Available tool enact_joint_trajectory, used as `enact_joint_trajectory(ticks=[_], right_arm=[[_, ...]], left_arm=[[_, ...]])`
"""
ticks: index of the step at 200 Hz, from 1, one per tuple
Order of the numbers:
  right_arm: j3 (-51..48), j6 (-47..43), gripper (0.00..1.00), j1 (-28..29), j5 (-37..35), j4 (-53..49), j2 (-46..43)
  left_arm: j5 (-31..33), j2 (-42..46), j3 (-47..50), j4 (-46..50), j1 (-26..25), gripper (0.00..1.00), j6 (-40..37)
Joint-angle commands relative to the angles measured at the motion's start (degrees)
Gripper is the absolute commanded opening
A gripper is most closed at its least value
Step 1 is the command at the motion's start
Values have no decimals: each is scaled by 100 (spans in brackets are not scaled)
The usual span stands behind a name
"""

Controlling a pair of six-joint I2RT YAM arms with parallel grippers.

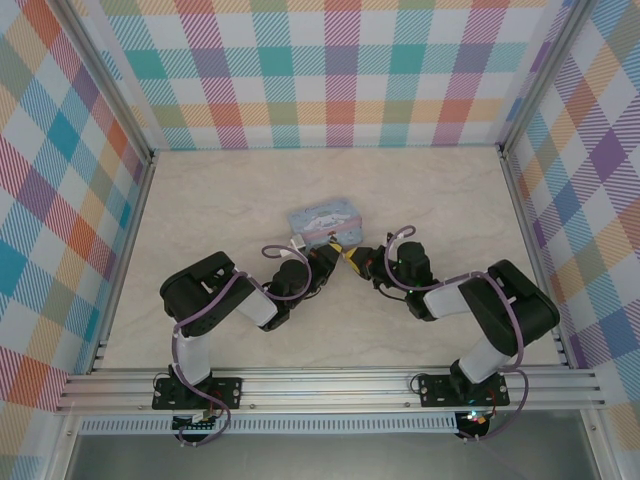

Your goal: Unlock the padlock with the key

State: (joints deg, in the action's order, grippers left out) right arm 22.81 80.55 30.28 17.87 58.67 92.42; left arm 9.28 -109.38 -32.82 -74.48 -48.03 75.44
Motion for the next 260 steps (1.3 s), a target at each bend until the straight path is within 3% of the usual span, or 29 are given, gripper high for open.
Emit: enact_joint_trajectory(ticks=[1,59,113,161,218,260], right_arm=[[97,-37,3,-40,-31,473,127],[52,48,3,-31,-21,711,189],[215,-269,3,57,-105,-234,-502],[237,76,3,259,-162,632,190],[153,-342,3,-220,-91,-261,-504],[110,-125,3,-161,66,194,-184]], left_arm=[[-458,44,-22,-191,-199,0,5],[-471,124,-67,-150,-200,0,-86],[-562,-57,-151,-179,-201,0,-12],[-566,39,-143,-172,-207,0,-7],[-535,50,-10,-186,-205,0,0],[-520,6,-40,-188,-198,0,5]])
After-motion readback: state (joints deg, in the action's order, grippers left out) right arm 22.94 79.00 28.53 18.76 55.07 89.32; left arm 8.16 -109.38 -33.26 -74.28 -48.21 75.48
